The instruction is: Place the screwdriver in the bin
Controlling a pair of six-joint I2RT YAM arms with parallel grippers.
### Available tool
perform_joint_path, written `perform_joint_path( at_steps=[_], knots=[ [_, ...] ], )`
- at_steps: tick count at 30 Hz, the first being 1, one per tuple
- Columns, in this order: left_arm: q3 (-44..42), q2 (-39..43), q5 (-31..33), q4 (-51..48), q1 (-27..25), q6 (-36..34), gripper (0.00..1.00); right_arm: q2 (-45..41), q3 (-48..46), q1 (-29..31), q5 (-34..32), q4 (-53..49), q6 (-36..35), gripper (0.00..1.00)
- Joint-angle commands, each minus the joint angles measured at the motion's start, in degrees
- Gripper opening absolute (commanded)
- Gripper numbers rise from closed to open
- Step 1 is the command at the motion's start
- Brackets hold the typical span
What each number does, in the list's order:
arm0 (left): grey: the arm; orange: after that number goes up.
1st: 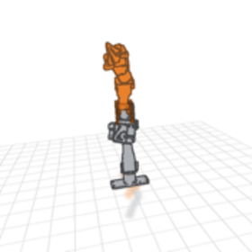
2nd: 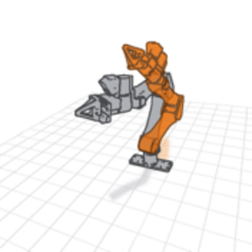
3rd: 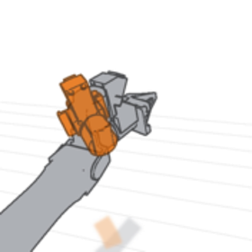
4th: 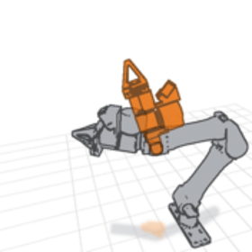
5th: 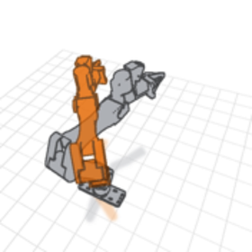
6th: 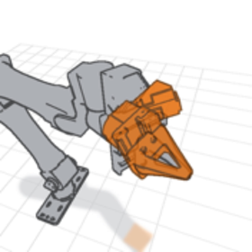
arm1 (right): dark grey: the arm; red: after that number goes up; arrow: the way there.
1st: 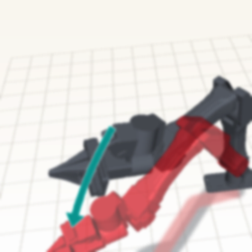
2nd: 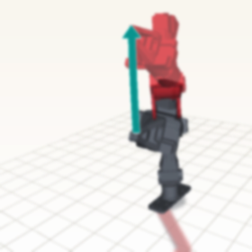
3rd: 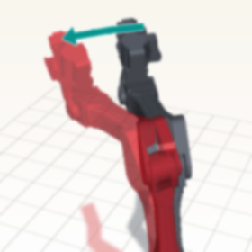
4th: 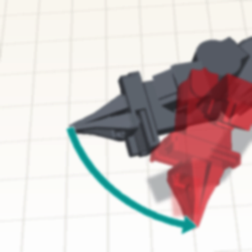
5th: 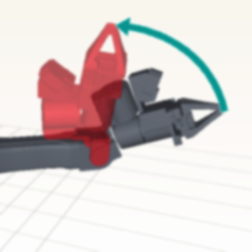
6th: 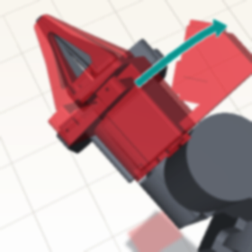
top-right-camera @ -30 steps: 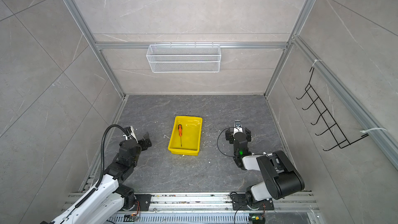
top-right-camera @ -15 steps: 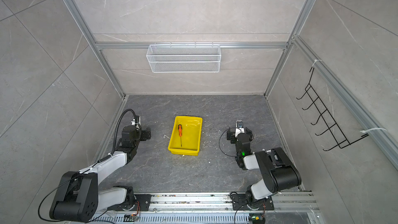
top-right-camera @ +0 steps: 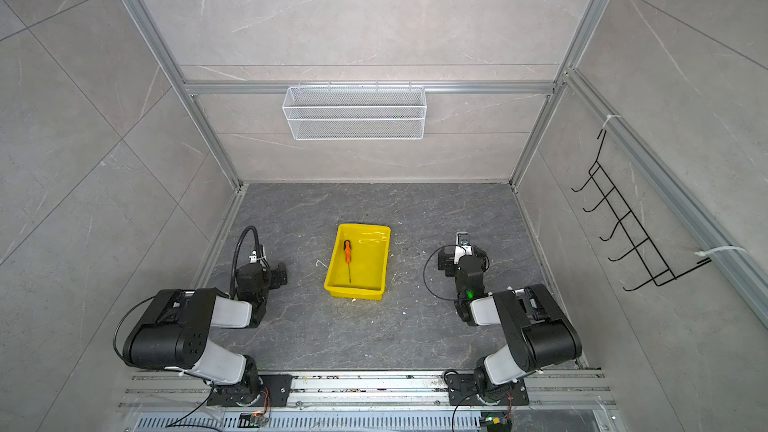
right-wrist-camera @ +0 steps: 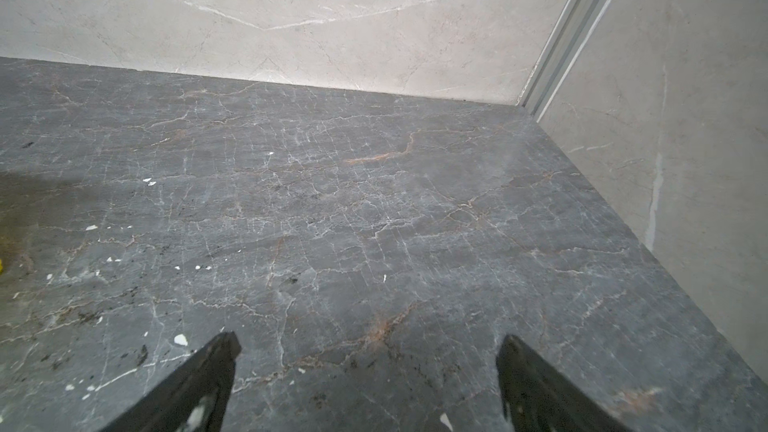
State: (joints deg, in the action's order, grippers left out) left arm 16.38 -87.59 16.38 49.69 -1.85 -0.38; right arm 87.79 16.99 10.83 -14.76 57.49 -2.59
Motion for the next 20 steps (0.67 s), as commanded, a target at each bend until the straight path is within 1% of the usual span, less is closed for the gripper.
perform_joint_path(
  at_steps=[1, 3, 5, 13, 14, 17, 20],
  knots=[
    [2.35, 0.72, 1.40, 4.32, 0.44, 0.95, 1.00, -0.18, 1.11, -0.19, 0.69, -0.96, 0.83, 0.99],
    [2.48, 1.54, 0.96, 2.36, 0.45, 1.26, 1.00, -0.18, 1.11, -0.17, 0.70, -0.91, 0.83, 0.99],
    [2.43, 0.98, 1.32, 3.75, 0.44, 1.00, 1.00, -0.16, 1.11, -0.16, 0.70, -0.91, 0.78, 0.99],
    [2.46, 1.27, 0.90, 2.87, 0.53, 1.22, 1.00, -0.10, 1.37, -0.26, 0.86, -1.26, 0.81, 0.99],
    [2.59, 1.28, 0.85, 2.74, 0.53, 1.26, 1.00, 0.00, 1.85, -0.25, 1.24, -2.06, 0.83, 0.99],
    [2.53, 1.28, 0.86, 2.78, 0.53, 1.26, 1.00, -0.33, 3.22, -2.11, 5.24, -5.52, 1.53, 0.99],
    [2.54, 1.28, 0.85, 2.73, 0.56, 1.24, 1.00, -0.65, 1.69, -2.09, 4.20, -2.84, 1.15, 1.00]
  ],
)
